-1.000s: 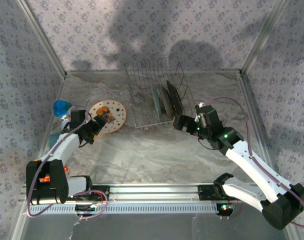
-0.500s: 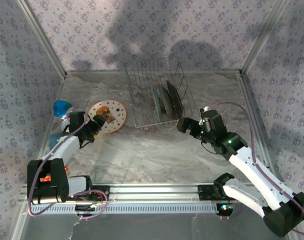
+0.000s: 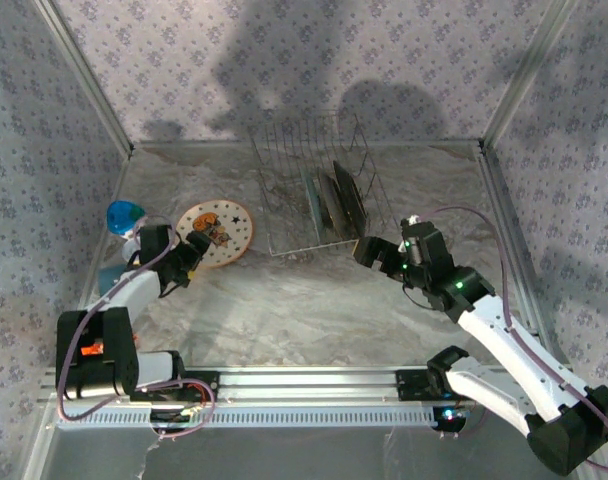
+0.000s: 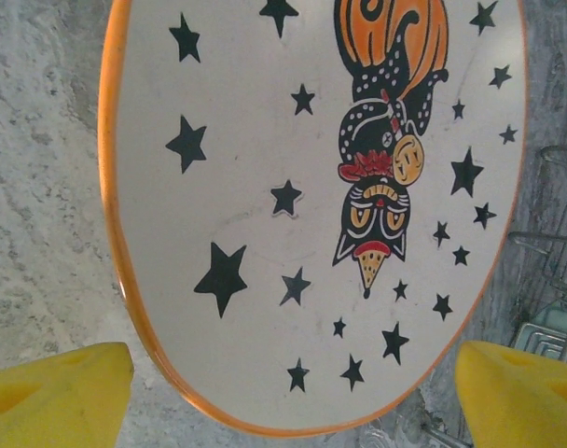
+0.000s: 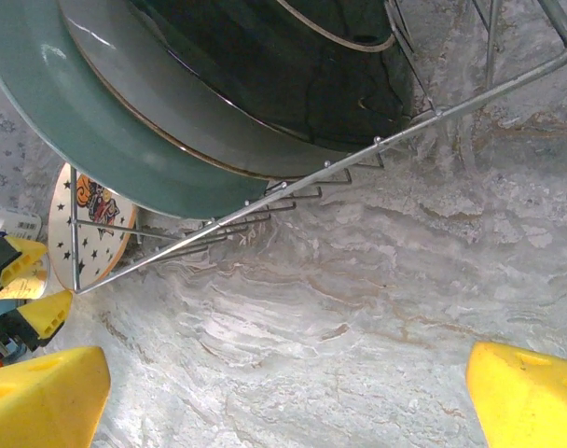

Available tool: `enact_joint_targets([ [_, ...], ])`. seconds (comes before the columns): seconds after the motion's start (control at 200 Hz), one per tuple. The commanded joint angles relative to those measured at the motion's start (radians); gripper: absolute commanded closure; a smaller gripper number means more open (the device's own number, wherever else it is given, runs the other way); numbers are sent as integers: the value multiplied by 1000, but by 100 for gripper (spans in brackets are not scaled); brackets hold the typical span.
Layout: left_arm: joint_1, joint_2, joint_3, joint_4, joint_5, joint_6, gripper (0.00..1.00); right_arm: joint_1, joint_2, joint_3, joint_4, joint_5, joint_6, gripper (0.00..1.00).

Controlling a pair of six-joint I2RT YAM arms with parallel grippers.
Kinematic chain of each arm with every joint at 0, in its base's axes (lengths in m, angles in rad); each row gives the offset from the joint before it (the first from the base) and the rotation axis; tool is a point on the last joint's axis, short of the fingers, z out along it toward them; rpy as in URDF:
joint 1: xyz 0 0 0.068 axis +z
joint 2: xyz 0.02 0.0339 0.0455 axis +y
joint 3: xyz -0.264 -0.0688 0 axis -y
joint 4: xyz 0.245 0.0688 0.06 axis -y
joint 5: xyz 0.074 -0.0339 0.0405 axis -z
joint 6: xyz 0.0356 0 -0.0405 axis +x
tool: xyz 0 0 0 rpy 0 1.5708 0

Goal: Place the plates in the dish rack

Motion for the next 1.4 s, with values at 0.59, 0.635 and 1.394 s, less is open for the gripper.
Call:
enact_joint_targets([
  [0.59, 6, 147, 10, 200, 40, -45, 21, -15, -14, -26, 6, 28, 27, 0],
  [0.635, 6, 155, 7, 213, 39, -49, 22, -15, -14, -27, 9, 28, 27, 0],
  [1.394, 6, 172, 27, 241, 7, -61, 99, -36, -6, -33, 20, 25, 38, 0],
])
